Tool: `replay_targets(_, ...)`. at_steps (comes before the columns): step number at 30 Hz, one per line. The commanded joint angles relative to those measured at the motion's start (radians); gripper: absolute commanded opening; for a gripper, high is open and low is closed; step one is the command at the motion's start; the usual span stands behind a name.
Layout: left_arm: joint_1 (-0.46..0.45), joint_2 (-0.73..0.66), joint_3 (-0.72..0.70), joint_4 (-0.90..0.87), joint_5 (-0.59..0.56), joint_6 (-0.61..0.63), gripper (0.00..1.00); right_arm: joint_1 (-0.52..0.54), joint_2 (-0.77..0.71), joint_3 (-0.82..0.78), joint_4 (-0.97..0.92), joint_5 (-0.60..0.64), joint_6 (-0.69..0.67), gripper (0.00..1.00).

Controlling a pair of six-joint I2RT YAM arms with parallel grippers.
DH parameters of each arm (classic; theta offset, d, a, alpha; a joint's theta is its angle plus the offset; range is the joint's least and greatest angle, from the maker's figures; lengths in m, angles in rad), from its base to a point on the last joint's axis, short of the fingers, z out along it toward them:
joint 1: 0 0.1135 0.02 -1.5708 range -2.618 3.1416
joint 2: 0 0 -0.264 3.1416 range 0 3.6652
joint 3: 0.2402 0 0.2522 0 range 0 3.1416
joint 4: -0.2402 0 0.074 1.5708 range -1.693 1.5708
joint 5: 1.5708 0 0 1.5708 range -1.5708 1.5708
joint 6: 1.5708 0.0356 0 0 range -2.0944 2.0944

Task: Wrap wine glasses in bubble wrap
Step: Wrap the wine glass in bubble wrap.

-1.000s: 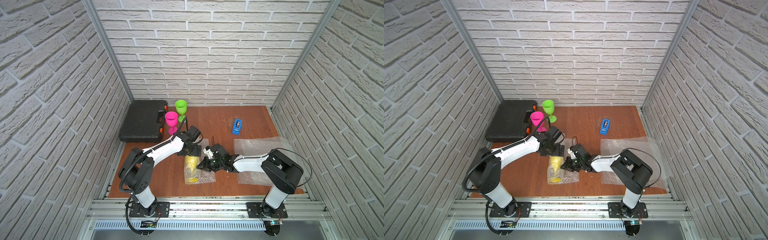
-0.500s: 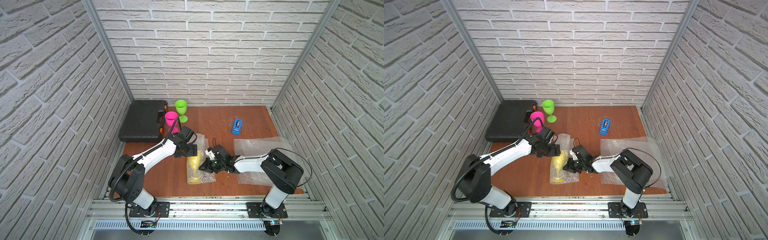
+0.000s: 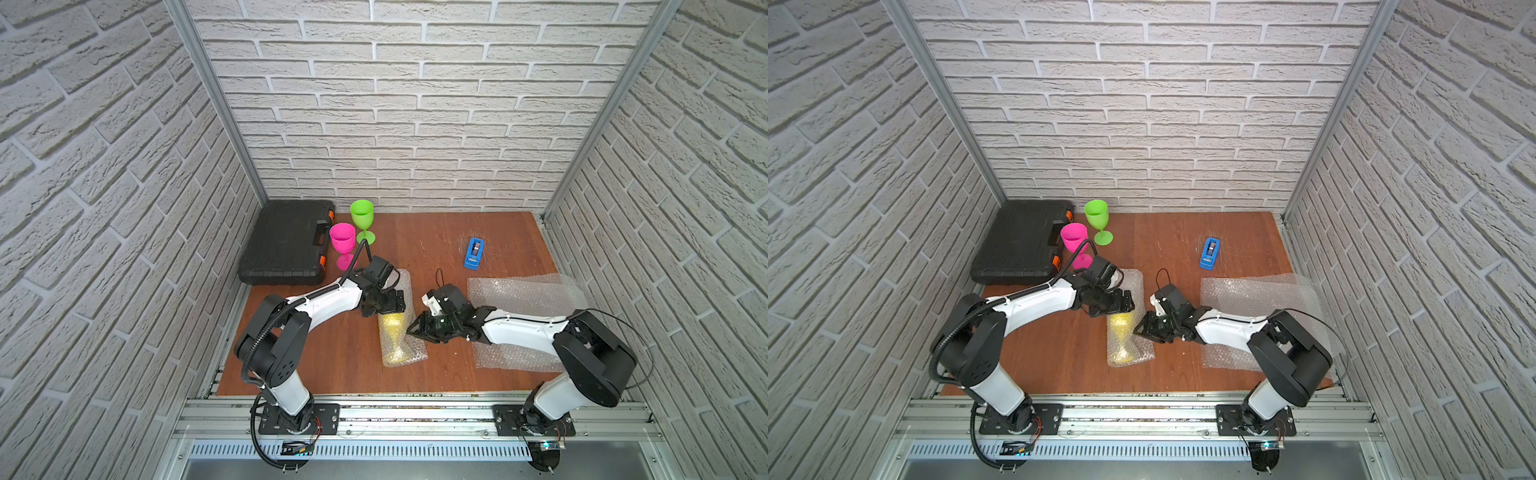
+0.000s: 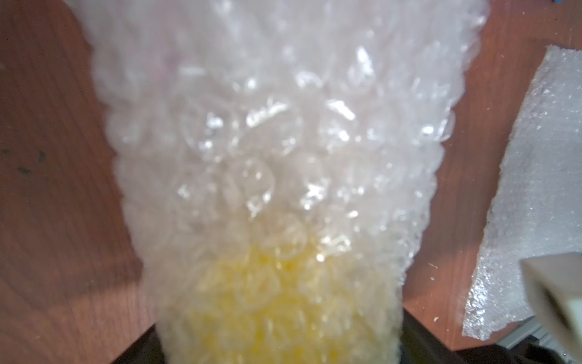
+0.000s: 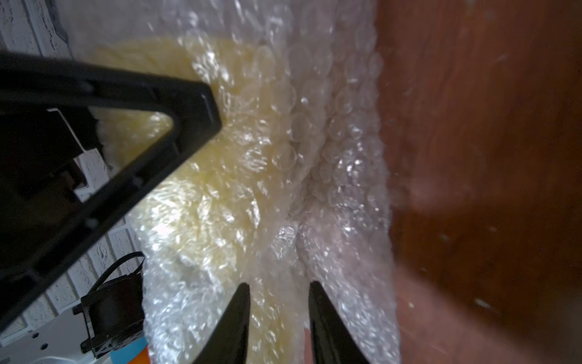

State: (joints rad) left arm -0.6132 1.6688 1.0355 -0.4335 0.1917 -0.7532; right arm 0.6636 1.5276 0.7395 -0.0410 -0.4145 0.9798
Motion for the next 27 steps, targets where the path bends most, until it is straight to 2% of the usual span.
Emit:
replay_targets(1,-0.007,0.047,-0.028,-0.003,-0.013,-0.002,0.89,-0.032,-0.036,0.039,-0.166,0.066,-0.092,0.38)
replay_targets(4,-0.007,0.054,-0.026,-0.004,-0.030,0.002,0.84,-0.056,-0.010,0.044,-0.168,0.011,-0.131,0.48)
replay_targets(7,-0.010,0.068,-0.006,-0.036,-0.054,0.007,0.83,-0.058,0.022,0.059,-0.149,-0.062,-0.183,0.66)
replay_targets(10,-0.024,0.087,0.029,-0.086,-0.091,0.015,0.83,-0.058,0.053,0.064,-0.131,-0.100,-0.217,0.78)
replay_targets(15,-0.058,0.125,0.092,-0.176,-0.181,0.014,0.83,-0.058,0.102,-0.006,0.110,-0.210,-0.112,0.91)
replay_targets(17,-0.069,0.136,0.108,-0.202,-0.213,0.011,0.83,-0.058,0.114,-0.043,0.214,-0.223,-0.053,1.00)
replay_targets(21,-0.090,0.152,0.132,-0.238,-0.252,0.014,0.83,-0.058,0.132,-0.129,0.454,-0.234,0.075,1.00)
replay_targets(27,-0.095,0.151,0.129,-0.238,-0.251,0.011,0.83,-0.071,0.121,-0.229,0.619,-0.176,0.202,1.00)
